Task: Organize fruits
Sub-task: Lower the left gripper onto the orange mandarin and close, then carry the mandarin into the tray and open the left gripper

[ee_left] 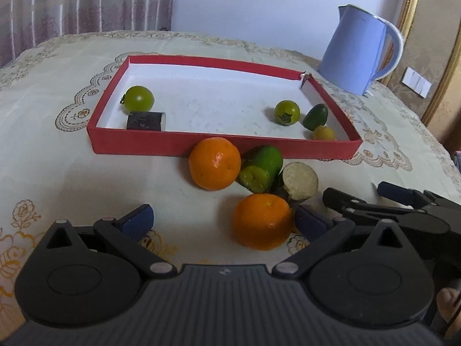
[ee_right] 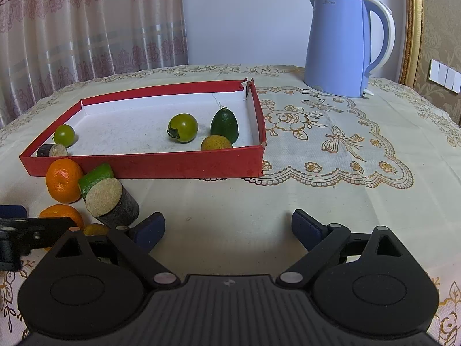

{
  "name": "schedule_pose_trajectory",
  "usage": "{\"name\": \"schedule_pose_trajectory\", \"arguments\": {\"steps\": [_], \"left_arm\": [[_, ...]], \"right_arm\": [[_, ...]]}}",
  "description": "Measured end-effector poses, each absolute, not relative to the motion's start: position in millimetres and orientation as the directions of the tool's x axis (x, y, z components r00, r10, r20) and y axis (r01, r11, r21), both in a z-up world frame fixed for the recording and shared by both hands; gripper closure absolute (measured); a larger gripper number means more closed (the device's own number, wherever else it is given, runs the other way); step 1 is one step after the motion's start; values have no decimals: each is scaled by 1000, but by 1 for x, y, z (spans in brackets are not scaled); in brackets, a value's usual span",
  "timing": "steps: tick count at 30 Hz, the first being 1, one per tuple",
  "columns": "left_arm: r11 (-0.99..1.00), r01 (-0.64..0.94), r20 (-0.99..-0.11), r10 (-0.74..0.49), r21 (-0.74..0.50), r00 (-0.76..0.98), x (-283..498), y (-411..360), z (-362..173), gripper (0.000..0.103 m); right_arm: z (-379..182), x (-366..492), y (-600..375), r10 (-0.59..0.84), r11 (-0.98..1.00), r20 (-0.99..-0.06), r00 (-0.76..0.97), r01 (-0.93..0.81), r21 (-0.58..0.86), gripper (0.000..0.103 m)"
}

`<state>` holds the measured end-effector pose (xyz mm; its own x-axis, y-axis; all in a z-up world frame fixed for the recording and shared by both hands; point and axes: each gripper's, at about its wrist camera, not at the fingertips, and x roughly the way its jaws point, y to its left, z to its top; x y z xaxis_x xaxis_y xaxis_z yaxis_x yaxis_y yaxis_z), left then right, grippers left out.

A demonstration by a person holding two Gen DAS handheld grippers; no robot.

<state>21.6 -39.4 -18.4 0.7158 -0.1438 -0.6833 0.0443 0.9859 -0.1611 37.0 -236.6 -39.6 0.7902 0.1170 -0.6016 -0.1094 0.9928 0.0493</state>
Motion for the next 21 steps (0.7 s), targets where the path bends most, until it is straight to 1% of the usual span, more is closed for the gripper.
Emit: {"name": "schedule_pose_trajectory", "arguments": {"steps": [3,4,5,12,13,14,16,19,21], "left_arm": [[986,36,-682,-137,-161,719,23,-40,-19,0],[986,39,-680,-139,-161,720,23,-40,-19,2],[985,54,-676,-153,-165,721,22,-40,-18,8],[978,106,-666,-199,-177,719,14,-42,-16,24],[976,117,-663,-212,-185,718,14,-42,-16,31],[970,134,-659,-236,-202,714,13,-41,-15,43],[958,168,-657,-282,-232,699,12,-42,-13,56],[961,190,-649,-276,-202,709,9,-45,-12,58],[961,205,-658,-277,-186,700,9,-49,-14,59]], "right_arm": [[-40,37,-237,118,993,-601,790,-109,51,7],[-39,37,-237,119,993,-601,790,-110,52,7],[-39,37,-237,120,993,-601,790,-110,53,7],[-39,37,-237,119,993,-601,790,-110,53,7],[-39,37,-236,118,993,-601,790,-110,51,7],[-39,37,-236,118,993,-601,790,-110,50,7],[-39,37,-236,118,993,-601,790,-110,50,7],[-40,37,-236,117,993,-602,790,-110,49,7],[-40,37,-236,117,993,-602,790,-110,49,7]]}}
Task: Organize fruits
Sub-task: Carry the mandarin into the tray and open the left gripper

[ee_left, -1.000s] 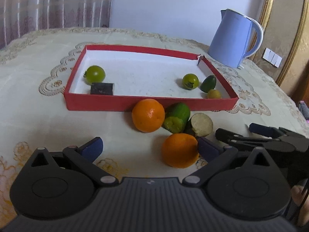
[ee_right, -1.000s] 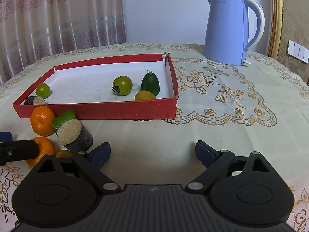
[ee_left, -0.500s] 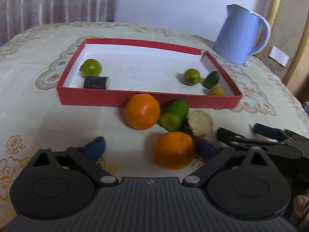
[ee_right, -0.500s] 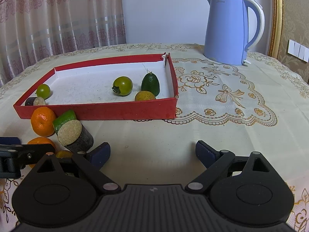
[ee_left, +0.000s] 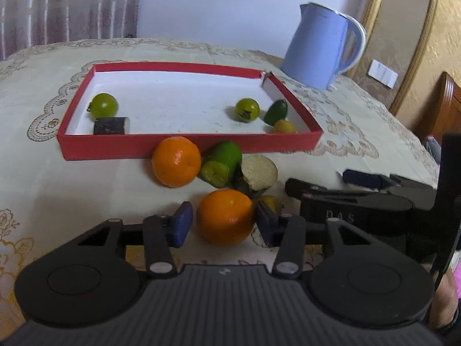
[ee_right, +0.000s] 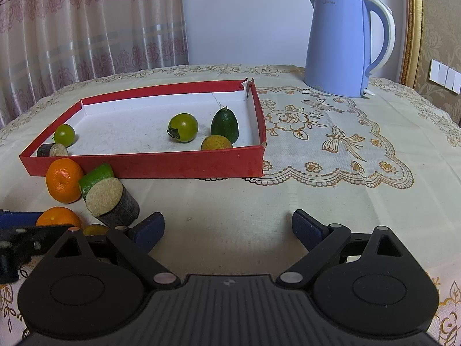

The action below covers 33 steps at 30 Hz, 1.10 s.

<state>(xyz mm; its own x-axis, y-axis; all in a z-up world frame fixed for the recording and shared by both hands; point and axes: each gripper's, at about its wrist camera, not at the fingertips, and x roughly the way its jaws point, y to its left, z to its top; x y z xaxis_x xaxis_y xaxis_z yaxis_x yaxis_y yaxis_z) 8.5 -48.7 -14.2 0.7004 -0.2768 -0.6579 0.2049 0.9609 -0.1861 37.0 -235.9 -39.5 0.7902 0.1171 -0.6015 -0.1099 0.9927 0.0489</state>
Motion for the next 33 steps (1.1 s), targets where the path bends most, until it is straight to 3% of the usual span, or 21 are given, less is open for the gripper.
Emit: {"name": "schedule_pose_trajectory", "arguments": {"steps": [7,10,20,33], "left_arm": [[964,202,-651,-267,-175,710,10,-50,-20,56],[960,213,-645,-280,-182,711,9,-48,-19,61],[974,216,-612,-215,-73,761,-5,-46,-15,62],[987,151,-515,-162,-63,842,34,-15,39,62]], "right_arm": [[-40,37,-236,116,993,-602,790,-110,47,7],[-40,37,-235,116,993,-602,790,-110,47,7],[-40,37,-236,116,993,-602,790,-110,47,7],[-40,37,-236,114,993,-603,790,-110,44,7]]}}
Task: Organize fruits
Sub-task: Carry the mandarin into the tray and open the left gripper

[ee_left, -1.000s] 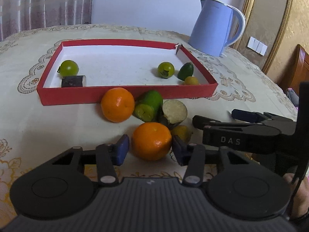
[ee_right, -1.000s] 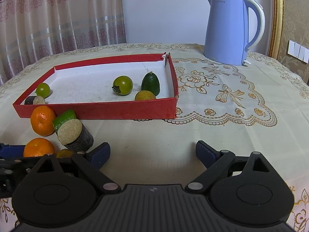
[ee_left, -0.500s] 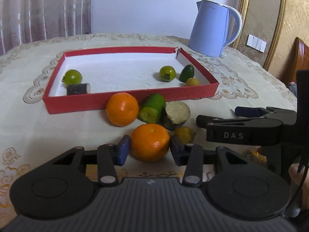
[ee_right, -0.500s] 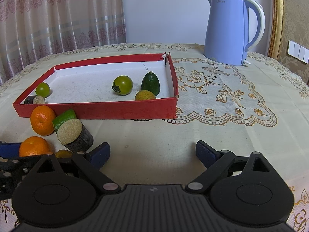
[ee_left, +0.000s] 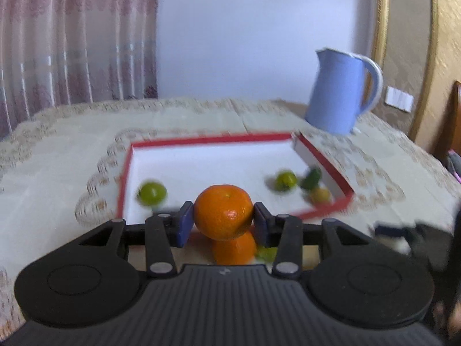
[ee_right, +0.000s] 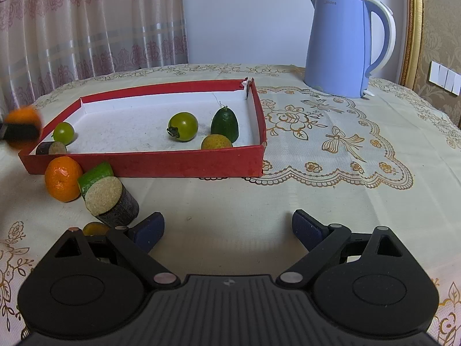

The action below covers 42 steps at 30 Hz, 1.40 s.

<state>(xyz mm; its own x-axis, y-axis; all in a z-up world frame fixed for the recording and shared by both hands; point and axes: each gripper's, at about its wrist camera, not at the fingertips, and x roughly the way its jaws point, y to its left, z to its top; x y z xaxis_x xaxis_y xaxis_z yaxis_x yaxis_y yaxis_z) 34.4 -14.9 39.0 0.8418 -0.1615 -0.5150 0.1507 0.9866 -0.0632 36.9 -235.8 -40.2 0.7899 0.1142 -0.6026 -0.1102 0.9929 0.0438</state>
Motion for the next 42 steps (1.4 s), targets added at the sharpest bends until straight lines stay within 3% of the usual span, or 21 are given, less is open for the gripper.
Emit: {"name": "schedule_pose_trajectory", "arguments": {"steps": [14,23,36,39,42], "left_arm": [[999,37,-611,-34,-8,791,152,-8,11,62],[1000,30,-641,-26,-4,767,169,-7,-10,62],[999,21,-617,7,38,787,169,-10,-14,60],[999,21,-616,6,36,787,169,-10,-13,54],[999,8,-607,19,41,795,166,-10,-11,39]], "right_arm": [[-40,37,-235,114,993,-603,790,-110,44,7],[-40,37,-235,113,993,-603,790,-110,43,7],[-40,37,-235,113,993,-603,790,-109,43,7],[-40,37,-235,113,993,-603,790,-109,43,7],[-40,37,-235,113,993,-603,790,-109,43,7]]}}
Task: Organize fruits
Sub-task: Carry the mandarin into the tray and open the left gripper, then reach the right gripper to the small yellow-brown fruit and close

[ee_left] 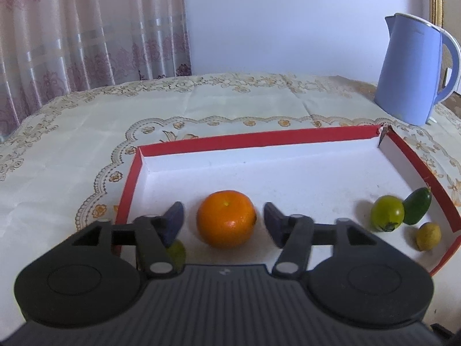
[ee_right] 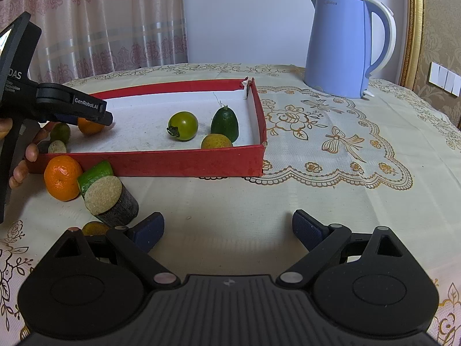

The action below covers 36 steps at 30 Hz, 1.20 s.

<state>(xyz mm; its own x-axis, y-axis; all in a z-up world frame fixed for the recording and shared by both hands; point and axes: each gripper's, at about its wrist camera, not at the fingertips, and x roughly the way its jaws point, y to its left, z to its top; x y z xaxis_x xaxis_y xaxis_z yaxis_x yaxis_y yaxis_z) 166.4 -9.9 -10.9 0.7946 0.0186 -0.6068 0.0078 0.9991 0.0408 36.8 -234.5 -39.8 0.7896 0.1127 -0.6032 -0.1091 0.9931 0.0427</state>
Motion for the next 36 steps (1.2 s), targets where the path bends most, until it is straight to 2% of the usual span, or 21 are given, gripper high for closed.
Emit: {"name": "schedule_pose_trajectory", "arguments": {"steps": [2,5,11,19,36], "left_arm": [[999,5,-599,24,46,800,164,-10,-8,30],[998,3,-578,30,57,815,156,-11,-2,22],[997,8,-538,32,72,842,138,-13,12,17],[999,4,-500,23,54,866,102,-5,25,4],[999,46,-500,-37,4,865,26,7,6,0]], "right_arm": [[-40,37,-235,113,993,-603,790,-109,43,7],[-40,37,-235,112,993,-603,790,-109,42,7],[-39,37,-234,112,993,-603,789,-109,43,7],[-39,36,-235,112,993,-604,789,-109,43,7],[-39,36,-234,111,993,-603,790,-107,43,7]]}}
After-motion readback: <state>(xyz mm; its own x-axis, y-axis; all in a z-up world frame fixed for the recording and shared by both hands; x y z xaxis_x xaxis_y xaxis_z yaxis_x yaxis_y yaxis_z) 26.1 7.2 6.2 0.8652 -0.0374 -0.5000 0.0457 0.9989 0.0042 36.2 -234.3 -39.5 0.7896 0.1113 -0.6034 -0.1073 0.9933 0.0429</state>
